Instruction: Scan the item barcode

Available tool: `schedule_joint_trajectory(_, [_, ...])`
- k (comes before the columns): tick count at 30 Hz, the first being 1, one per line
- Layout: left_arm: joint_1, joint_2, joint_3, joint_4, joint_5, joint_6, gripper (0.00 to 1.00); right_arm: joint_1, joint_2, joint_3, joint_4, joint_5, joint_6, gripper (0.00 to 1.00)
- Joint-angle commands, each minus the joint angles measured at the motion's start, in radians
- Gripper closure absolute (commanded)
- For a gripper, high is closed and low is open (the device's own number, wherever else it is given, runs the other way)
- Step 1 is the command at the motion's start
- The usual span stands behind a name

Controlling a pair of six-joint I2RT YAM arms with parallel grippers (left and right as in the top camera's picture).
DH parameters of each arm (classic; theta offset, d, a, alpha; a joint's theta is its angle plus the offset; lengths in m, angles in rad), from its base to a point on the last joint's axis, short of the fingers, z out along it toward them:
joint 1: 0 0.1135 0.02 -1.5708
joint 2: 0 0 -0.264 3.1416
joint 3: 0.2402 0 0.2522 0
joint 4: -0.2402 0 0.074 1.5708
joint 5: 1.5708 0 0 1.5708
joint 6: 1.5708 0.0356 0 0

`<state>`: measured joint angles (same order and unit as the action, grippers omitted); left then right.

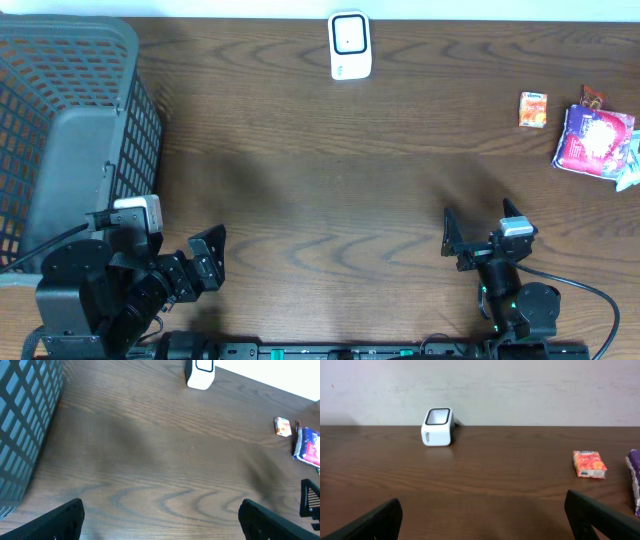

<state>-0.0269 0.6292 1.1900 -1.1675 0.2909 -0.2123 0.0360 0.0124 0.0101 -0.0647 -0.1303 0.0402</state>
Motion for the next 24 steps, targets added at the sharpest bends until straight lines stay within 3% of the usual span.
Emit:
schedule_joint_trajectory(1, [0.004,0.0,0.012,0.0,0.014,0.002,0.02,0.01,-0.007,-0.005,-0.001,0.013,-0.008,0.01])
schedule_joint_trajectory(16, [0.004,-0.006,0.0,-0.031,-0.031,0.002,0.02,0.01,-0.007,-0.005,-0.001,0.013,-0.008,0.01])
schedule_joint_trajectory(20, [0.004,-0.03,-0.062,-0.044,-0.074,0.02,0.02,0.01,-0.007,-0.005,-0.001,0.013,-0.008,0.01])
schedule_joint_trajectory(24, [0.004,-0.115,-0.177,0.051,-0.061,0.077,0.02,0.01,-0.007,-0.005,-0.001,0.013,-0.008,0.01])
